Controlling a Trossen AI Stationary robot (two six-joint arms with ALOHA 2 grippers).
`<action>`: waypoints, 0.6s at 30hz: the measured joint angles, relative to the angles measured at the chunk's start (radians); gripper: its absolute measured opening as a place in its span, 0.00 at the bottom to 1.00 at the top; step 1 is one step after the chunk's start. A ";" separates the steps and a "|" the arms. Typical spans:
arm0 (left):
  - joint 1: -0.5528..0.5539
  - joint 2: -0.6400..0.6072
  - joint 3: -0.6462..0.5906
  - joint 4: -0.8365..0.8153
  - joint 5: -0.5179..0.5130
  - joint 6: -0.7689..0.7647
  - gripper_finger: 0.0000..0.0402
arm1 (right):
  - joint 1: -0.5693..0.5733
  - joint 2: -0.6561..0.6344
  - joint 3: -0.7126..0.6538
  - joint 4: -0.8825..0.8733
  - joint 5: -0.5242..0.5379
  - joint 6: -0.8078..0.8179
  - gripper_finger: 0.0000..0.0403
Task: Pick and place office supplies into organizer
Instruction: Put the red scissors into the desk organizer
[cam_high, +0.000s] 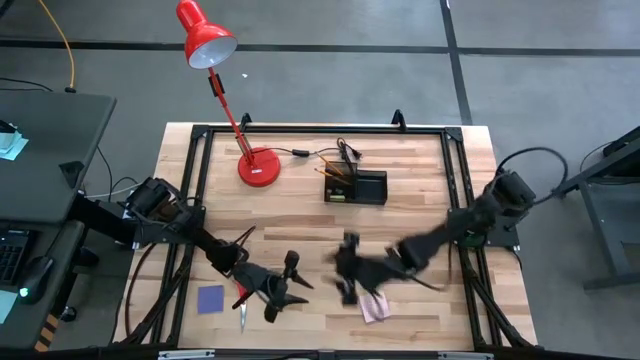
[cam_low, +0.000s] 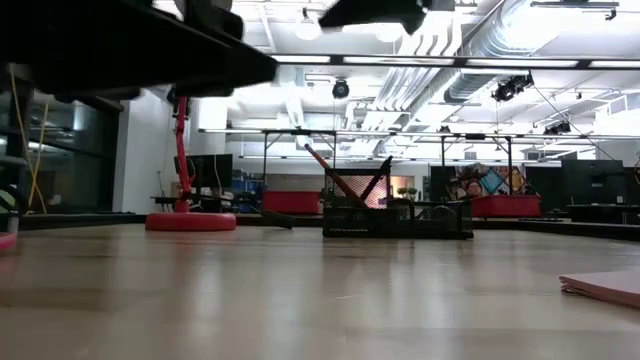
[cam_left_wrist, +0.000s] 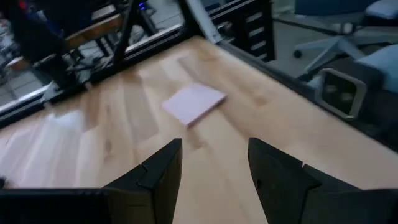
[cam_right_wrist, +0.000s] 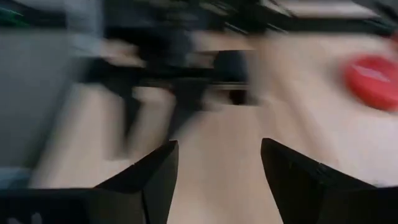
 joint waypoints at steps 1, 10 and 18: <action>-0.008 0.000 0.000 0.008 -0.001 0.004 0.43 | 0.032 0.003 -0.077 0.174 -0.021 -0.025 0.55; -0.032 0.000 0.000 0.028 -0.022 0.004 0.43 | 0.182 0.016 -0.424 0.941 -0.022 -0.139 0.55; -0.032 0.000 0.000 -0.001 0.005 0.030 0.43 | 0.318 0.016 -0.574 0.964 0.222 0.005 0.55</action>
